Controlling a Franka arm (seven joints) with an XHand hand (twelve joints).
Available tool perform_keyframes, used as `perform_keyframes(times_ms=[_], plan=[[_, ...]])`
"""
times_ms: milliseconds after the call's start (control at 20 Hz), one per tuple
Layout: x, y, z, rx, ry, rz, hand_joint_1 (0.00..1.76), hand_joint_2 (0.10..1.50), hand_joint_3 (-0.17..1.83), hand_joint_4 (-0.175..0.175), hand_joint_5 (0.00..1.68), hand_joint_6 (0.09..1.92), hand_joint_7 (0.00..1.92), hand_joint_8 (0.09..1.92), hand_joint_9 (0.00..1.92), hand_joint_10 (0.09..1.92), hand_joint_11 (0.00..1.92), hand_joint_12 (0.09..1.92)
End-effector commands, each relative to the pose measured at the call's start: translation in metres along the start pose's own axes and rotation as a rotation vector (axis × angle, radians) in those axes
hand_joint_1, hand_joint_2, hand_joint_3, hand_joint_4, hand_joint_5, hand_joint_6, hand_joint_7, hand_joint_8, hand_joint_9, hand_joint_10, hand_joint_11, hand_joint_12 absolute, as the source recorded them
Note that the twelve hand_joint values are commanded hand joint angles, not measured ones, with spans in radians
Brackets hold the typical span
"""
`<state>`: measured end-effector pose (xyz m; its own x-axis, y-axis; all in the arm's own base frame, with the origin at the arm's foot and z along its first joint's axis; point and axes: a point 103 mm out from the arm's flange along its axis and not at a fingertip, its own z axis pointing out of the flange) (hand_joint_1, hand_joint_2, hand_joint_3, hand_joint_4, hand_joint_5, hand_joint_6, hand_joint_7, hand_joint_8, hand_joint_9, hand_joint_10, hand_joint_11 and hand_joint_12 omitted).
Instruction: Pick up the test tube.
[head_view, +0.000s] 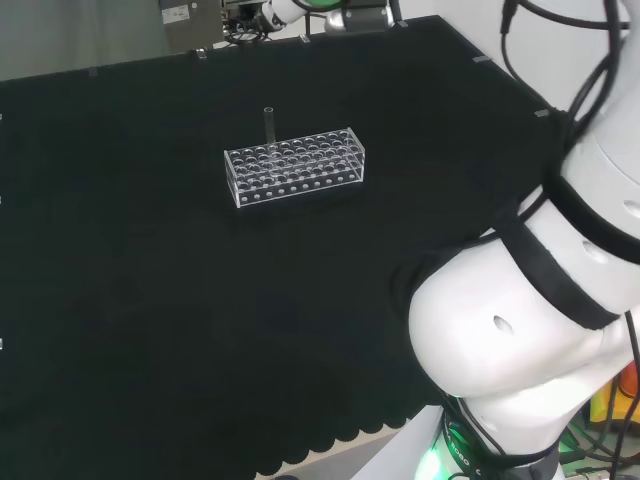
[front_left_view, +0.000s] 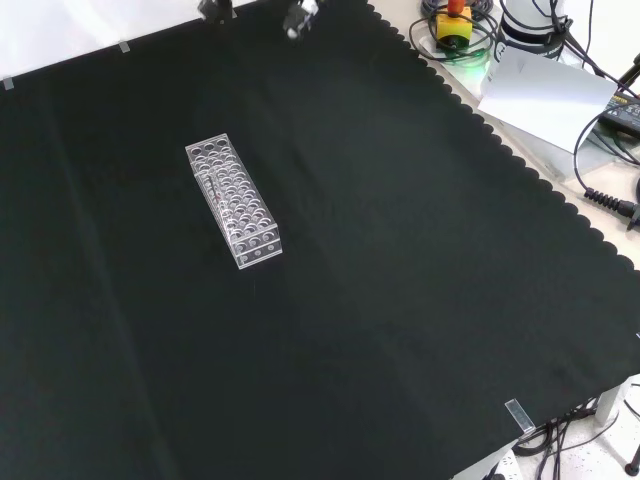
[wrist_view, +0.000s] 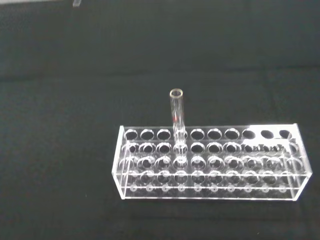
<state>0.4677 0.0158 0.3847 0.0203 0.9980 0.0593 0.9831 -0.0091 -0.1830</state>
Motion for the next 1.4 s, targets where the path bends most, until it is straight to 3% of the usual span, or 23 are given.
perform_keyframes(times_ms=[50,300,600,750,1050,1250,1400], plan=[[0.005,0.045,0.037,0.052,0.012,-0.011,0.57,0.9,0.29,-0.098,0.38,0.09,0.53,0.82,0.56,0.8,0.28,1.51],[0.005,0.061,0.066,0.093,0.007,0.001,0.6,0.89,0.31,-0.106,0.42,0.09,0.62,0.82,0.71,0.75,0.38,1.47],[-0.007,0.083,0.091,0.148,-0.007,-0.009,0.62,0.89,0.31,-0.111,0.43,0.09,0.66,0.82,0.76,0.74,0.4,1.46],[0.004,0.097,0.096,0.165,-0.009,0.016,0.64,0.89,0.31,-0.114,0.45,0.09,0.68,0.83,0.77,0.74,0.4,1.45],[-0.003,0.115,0.122,0.182,0.023,0.048,0.72,0.88,0.34,-0.127,0.52,0.09,0.76,0.81,0.8,0.71,0.4,1.45],[-0.004,0.129,0.133,0.2,0.014,0.049,0.78,0.85,0.37,-0.141,0.59,0.16,0.83,0.78,0.85,0.68,0.4,1.45],[-0.004,0.138,0.139,0.215,-0.006,0.04,0.82,0.81,0.45,-0.147,0.57,0.32,0.87,0.76,0.87,0.66,0.4,1.45]])
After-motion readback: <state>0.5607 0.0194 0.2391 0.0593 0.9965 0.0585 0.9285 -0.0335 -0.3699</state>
